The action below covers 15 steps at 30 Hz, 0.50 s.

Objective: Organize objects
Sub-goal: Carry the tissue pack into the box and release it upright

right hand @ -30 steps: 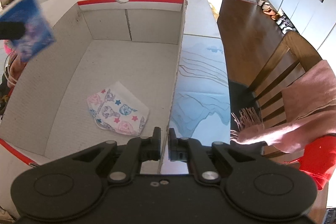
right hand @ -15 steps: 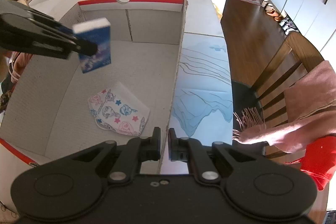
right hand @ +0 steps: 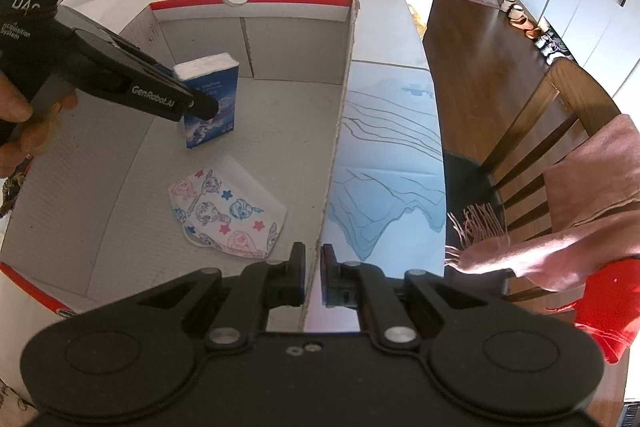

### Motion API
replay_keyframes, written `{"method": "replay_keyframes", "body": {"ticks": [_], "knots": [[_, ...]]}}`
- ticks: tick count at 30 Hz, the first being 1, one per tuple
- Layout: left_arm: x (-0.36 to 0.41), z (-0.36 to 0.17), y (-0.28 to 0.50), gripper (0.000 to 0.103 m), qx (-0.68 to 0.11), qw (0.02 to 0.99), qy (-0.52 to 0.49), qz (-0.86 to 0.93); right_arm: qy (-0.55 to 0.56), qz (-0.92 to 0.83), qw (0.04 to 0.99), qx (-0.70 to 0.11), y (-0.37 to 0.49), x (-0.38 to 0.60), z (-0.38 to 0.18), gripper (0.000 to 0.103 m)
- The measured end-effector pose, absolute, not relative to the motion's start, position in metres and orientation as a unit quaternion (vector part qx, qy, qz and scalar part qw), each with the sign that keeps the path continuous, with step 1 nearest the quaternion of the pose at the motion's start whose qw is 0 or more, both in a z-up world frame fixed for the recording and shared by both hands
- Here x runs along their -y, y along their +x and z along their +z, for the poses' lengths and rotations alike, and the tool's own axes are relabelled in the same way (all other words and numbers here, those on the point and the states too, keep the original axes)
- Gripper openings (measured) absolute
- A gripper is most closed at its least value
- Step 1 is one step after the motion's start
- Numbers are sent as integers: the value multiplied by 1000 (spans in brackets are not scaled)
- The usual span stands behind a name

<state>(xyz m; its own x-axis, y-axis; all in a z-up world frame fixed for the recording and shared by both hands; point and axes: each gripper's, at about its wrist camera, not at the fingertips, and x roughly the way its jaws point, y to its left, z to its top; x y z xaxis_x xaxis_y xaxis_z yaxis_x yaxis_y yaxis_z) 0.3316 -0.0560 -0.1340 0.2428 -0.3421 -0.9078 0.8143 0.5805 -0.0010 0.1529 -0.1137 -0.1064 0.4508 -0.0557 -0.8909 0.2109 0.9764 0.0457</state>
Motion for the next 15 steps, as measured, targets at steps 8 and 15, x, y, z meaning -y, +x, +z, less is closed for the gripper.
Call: {"method": "replay_keyframes", "body": {"ticks": [8, 15], "knots": [[49, -136, 328, 47, -489, 745, 242, -384, 77, -80, 848, -518, 153, 114, -106, 6], [32, -118, 319, 60, -472, 754, 227, -397, 76, -81, 848, -518, 154, 115, -106, 6]]}}
